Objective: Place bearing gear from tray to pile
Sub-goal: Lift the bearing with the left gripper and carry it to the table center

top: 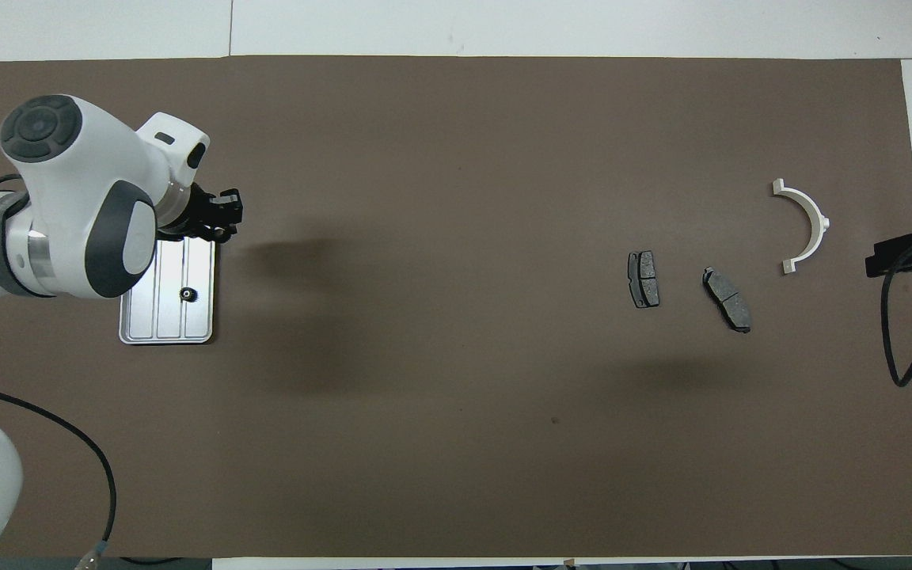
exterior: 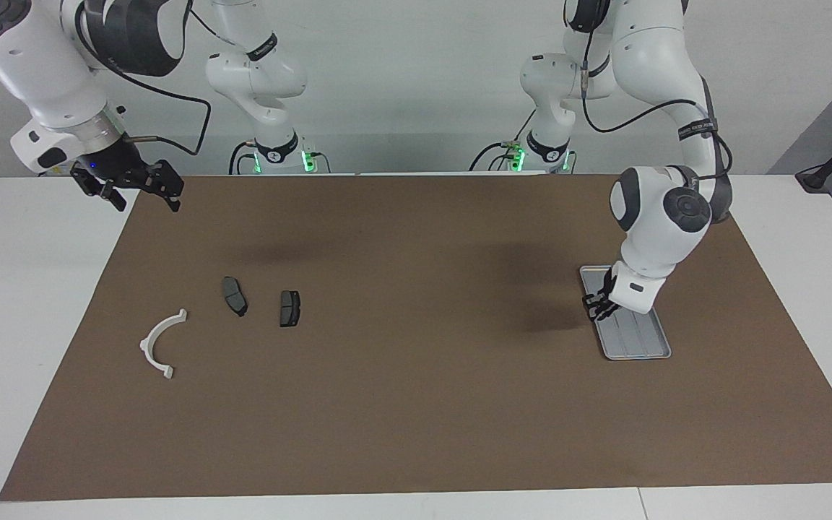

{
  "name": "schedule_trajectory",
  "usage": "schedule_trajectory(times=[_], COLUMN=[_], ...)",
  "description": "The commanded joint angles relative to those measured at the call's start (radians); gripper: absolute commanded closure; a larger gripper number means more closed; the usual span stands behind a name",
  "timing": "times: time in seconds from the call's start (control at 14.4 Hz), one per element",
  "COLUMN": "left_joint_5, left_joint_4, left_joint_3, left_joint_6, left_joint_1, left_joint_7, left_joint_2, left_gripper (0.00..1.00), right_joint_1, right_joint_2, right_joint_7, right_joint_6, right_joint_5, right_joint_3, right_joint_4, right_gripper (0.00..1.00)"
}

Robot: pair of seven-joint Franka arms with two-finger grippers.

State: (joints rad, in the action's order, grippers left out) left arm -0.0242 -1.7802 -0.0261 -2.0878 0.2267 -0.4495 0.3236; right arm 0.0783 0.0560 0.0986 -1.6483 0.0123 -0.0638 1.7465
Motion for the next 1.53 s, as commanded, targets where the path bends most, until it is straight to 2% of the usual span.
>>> schedule_trajectory(times=[0.0,0.14,0.35,0.56,0.63,0.83,1.46], left_joint_5=[-0.003,-0.002,-0.006,-0.019,-0.019,-0.017,-0.008], left_joint_4=[0.083,0.1,0.114,0.197,0.232,0.251,0.194], left_joint_3=[-0.015,-0.017,-0.017,-0.02,-0.02,-0.02,-0.024], left_joint_6=[0.058,0.051,0.035,0.011,0.002,-0.04,-0.093], left_joint_1=[0.109,0.216,0.338,0.436,0.451,0.468,0.511], left_joint_7=[-0.212,-0.412,-0.581,-0.675,-0.722,-0.739,-0.756], left_joint_2=[0.029,0.04,0.051,0.135,0.173,0.216,0.236], left_gripper=[0.99,1.0,1.0,1.0,1.0,1.0,1.0], right_joint_1=[0.018,0.034,0.061,0.057,0.058,0.057,0.046], right_joint_2=[0.025,0.019,0.004,-0.007,-0.018,-0.025,-0.05], right_joint_7=[0.026,0.039,0.09,0.09,0.093,0.093,0.084], right_joint_6=[-0.045,-0.07,-0.106,-0.113,-0.131,-0.14,-0.194], right_joint_5=[-0.006,-0.006,-0.006,-0.006,-0.005,-0.006,-0.006], right_joint_3=[0.002,0.002,0.002,0.002,0.002,0.002,0.002], right_joint_4=[0.038,0.038,0.039,0.039,0.039,0.042,0.085], right_gripper=[0.0,0.0,0.0,0.0,0.0,0.0,0.0])
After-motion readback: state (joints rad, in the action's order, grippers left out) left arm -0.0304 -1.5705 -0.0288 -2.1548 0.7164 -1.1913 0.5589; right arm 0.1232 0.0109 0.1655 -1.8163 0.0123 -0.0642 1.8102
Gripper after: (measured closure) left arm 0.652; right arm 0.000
